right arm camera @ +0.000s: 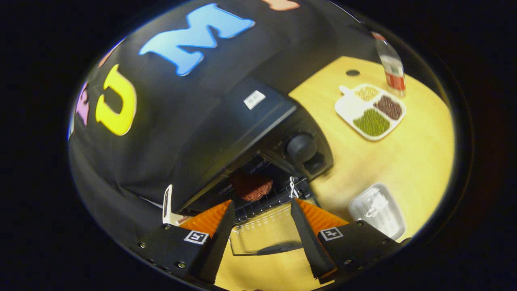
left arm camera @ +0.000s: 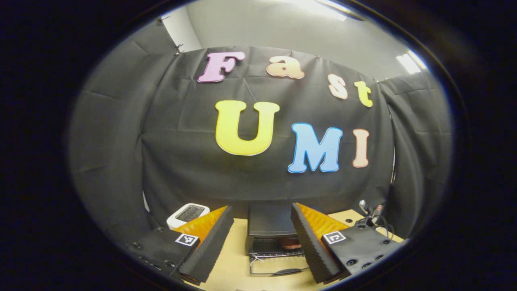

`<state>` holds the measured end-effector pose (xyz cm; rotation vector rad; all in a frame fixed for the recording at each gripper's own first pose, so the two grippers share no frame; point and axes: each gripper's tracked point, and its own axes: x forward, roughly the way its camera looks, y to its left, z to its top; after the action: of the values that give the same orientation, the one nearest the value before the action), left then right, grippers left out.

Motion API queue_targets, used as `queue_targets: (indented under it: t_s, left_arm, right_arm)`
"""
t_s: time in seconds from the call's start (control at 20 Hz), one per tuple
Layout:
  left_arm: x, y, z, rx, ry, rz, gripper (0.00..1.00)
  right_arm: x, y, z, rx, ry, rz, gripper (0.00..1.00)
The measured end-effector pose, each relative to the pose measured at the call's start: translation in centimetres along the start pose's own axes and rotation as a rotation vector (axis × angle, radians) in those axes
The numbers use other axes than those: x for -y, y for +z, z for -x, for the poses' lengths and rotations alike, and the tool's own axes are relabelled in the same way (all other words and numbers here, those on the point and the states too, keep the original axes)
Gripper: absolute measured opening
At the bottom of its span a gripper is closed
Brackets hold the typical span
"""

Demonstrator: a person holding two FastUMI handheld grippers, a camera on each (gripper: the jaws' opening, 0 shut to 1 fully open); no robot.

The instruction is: Open the electric oven with the left hand, put the food in, and close the electric oven.

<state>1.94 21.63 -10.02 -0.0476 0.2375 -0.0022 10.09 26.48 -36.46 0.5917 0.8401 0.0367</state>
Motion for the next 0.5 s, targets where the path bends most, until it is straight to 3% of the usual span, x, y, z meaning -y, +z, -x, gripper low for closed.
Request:
queue_targets:
  t_s: [0.05,0.3,0.5]
  left_arm:
    - [0.5,-0.2,-0.1,-0.003,-0.007,0.002,0.96]
    - [3.0,-0.5,-0.5,-0.003,-0.039,-0.005,0.99]
    - [5.4,-0.7,-0.6,-0.002,-0.062,-0.008,0.99]
  right_arm:
    - [-0.1,1.6,1.8,0.056,0.003,0.069,0.84]
    - [-2.1,9.1,11.7,0.353,0.024,0.365,0.84]
    - [-4.9,13.2,19.2,0.566,0.059,0.501,0.84]
